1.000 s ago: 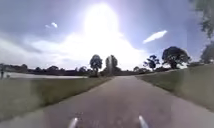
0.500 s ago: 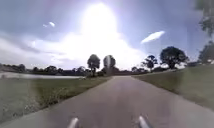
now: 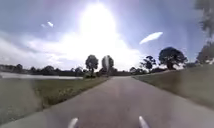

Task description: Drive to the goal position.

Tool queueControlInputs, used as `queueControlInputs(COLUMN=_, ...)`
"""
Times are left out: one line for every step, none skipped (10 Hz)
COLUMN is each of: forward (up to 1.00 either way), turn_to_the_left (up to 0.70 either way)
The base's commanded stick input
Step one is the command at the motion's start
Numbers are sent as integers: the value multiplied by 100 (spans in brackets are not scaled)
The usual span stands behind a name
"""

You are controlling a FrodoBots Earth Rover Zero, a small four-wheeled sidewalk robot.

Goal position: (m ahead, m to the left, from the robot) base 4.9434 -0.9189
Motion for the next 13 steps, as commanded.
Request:
queueControlInputs(forward=70, turn_to_the_left=0)
queueControlInputs(forward=70, turn_to_the_left=0)
queueControlInputs(forward=70, turn_to_the_left=0)
queueControlInputs(forward=70, turn_to_the_left=0)
queueControlInputs(forward=70, turn_to_the_left=0)
queueControlInputs(forward=70, turn_to_the_left=0)
queueControlInputs(forward=70, turn_to_the_left=0)
queueControlInputs(forward=70, turn_to_the_left=0)
queueControlInputs(forward=70, turn_to_the_left=0)
queueControlInputs(forward=70, turn_to_the_left=0)
queueControlInputs(forward=70, turn_to_the_left=0)
queueControlInputs(forward=70, turn_to_the_left=0)
queueControlInputs(forward=70, turn_to_the_left=0)
